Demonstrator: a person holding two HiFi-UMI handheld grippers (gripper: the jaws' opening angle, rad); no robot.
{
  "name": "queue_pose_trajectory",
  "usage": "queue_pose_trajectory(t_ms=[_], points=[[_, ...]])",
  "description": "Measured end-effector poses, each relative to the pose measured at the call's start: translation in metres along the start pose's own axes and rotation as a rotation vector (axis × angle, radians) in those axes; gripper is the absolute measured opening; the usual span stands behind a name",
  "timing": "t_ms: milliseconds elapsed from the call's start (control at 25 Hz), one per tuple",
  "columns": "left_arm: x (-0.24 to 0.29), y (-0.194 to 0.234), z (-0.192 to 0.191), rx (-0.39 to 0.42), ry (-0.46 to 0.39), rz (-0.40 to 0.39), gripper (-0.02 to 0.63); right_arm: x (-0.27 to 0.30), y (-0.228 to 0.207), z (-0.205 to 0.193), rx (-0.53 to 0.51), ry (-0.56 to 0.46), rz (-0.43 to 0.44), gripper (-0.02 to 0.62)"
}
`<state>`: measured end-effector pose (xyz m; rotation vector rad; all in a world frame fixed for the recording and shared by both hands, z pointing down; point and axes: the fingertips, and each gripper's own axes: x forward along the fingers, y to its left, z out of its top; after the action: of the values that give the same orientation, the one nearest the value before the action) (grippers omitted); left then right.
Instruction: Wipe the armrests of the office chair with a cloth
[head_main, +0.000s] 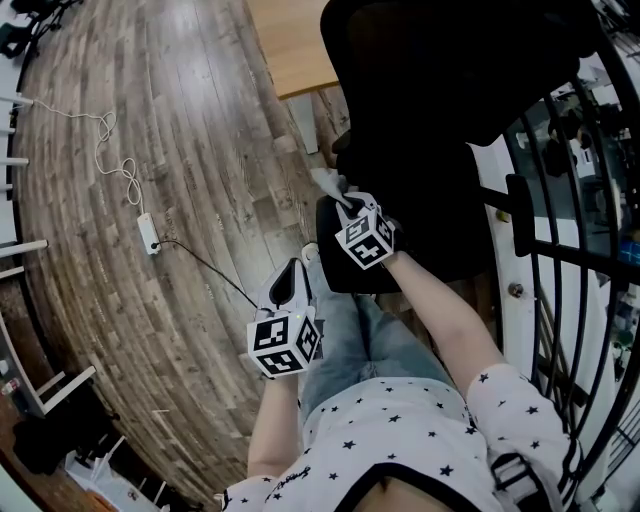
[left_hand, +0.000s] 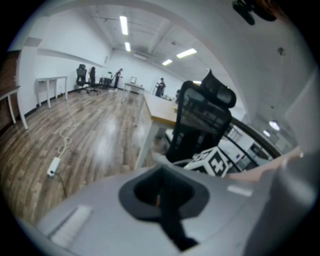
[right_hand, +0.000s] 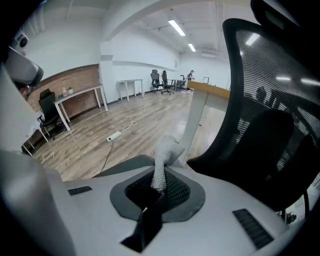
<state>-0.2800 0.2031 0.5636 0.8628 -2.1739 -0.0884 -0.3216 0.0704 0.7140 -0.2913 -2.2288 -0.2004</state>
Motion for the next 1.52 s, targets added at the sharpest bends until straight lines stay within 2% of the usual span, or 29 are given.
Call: queue_pose_trajectory(t_ms=[600,1520], points=[[-0.005,-0.002,-0.001,-0.010,-0.007,-0.002,0.006,0.003,0.005,-0.003,-0.002,0.045,0.023,0.035],[-0.025,-0.017,-0.017,-0.006,-0.032,0.007,0.006,-0.024,0.048,-0.034,-0.059,0.055,0.098,0.035]])
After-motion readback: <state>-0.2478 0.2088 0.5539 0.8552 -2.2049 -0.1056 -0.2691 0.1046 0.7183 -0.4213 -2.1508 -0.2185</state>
